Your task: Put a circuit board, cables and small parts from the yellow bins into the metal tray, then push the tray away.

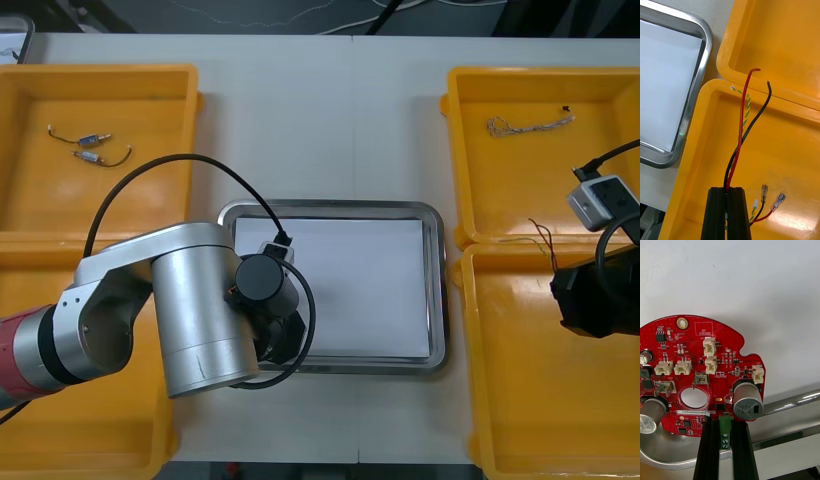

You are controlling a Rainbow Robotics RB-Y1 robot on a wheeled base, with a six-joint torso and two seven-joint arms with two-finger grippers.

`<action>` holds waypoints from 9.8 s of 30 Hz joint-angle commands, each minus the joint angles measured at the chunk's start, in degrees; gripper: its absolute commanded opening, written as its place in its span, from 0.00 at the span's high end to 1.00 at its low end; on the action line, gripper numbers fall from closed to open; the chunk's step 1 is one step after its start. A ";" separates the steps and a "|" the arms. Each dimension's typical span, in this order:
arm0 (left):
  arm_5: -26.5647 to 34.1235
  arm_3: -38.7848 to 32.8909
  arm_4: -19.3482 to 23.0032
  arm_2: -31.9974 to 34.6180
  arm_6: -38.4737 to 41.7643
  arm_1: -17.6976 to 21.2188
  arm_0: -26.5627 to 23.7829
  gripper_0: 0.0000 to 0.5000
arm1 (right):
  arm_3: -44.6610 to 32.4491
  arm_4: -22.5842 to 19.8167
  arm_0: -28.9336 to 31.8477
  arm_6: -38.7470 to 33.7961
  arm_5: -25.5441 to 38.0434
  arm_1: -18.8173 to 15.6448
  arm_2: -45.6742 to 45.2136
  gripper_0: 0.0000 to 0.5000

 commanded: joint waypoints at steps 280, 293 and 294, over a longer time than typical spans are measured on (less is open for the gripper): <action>-20.92 80.61 -12.01 59.29 -5.55 -5.35 -19.84 1.00 | 28.82 3.43 -35.20 10.84 -3.29 -1.64 28.67 0.00; -8.88 72.43 -12.71 60.52 -5.72 -4.56 -19.84 1.00 | 29.09 8.88 -35.91 14.44 -10.67 1.88 40.27 0.00; -7.65 71.64 -12.63 60.69 -5.72 -4.47 -19.84 1.00 | 29.35 9.58 -35.91 14.70 -11.73 2.14 41.41 0.00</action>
